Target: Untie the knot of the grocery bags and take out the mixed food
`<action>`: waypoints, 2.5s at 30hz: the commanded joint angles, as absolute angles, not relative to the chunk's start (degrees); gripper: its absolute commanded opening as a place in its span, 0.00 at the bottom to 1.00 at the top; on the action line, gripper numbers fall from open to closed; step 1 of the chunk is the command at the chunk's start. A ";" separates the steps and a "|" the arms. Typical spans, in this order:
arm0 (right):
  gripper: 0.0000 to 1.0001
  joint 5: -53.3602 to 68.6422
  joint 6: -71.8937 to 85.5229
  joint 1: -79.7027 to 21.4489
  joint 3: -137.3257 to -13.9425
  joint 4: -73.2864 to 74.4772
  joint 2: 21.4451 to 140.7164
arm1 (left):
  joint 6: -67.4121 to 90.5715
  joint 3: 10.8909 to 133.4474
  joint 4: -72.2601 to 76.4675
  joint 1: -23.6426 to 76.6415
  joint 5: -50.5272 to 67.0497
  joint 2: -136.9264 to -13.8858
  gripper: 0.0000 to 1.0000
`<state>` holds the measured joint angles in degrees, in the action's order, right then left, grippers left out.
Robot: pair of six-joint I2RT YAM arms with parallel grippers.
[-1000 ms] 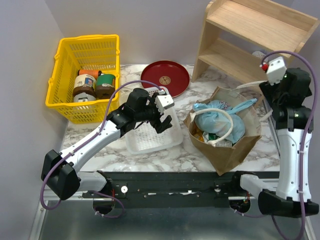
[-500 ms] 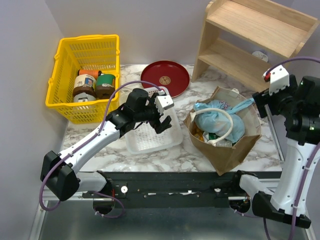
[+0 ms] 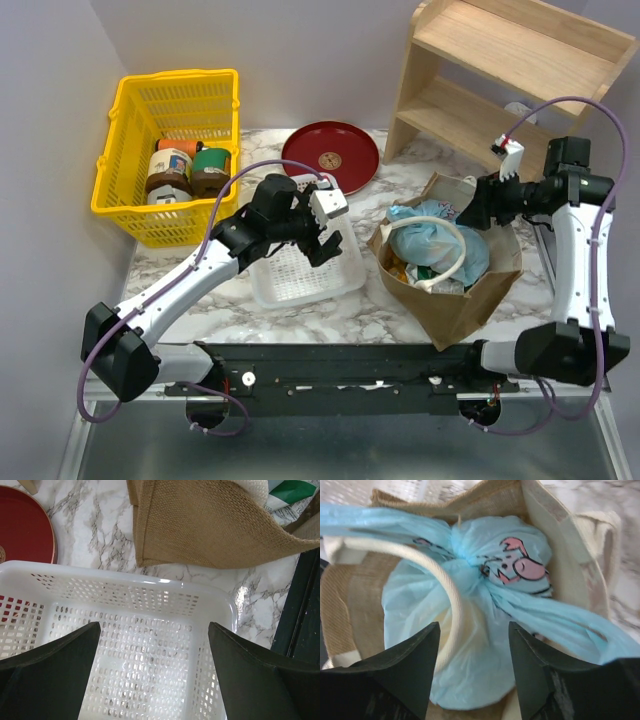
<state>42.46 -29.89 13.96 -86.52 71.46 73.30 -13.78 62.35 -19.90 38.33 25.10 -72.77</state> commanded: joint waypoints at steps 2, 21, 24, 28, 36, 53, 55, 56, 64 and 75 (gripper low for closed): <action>0.74 54.58 -25.84 13.62 -87.45 73.65 80.85 | -16.08 64.34 -23.73 38.41 23.73 -72.07 0.99; 0.57 60.20 -24.17 8.26 -83.68 82.36 77.01 | -18.46 65.66 -25.49 37.97 21.97 -70.49 0.99; 0.55 60.20 -22.94 8.17 -85.59 82.70 75.59 | -17.76 64.78 -24.70 37.88 22.76 -68.91 0.99; 0.55 60.03 -21.62 8.17 -86.57 83.06 74.54 | -17.23 64.42 -25.13 37.79 24.08 -66.45 0.99; 0.51 63.98 -23.20 1.42 -89.46 85.07 76.64 | -28.96 71.01 -36.19 37.44 18.03 -60.65 0.99; 0.77 56.97 -9.22 -38.01 -98.43 71.72 74.52 | -33.66 66.45 -35.34 32.52 5.36 -55.63 0.99; 0.77 53.72 -9.05 -40.25 -102.28 71.02 77.33 | -33.40 65.92 -34.28 32.43 5.19 -55.81 0.99; 0.77 50.92 -8.88 -40.25 -104.48 70.84 78.74 | -33.22 66.09 -34.19 32.43 5.19 -55.98 0.99; 0.72 32.18 -12.47 -27.00 -109.69 66.80 82.00 | -30.67 66.89 -36.73 32.26 12.47 -53.70 0.99; 0.97 12.66 -23.46 -21.10 -95.98 70.75 83.14 | -29.71 58.54 -28.48 32.26 19.51 -53.26 0.99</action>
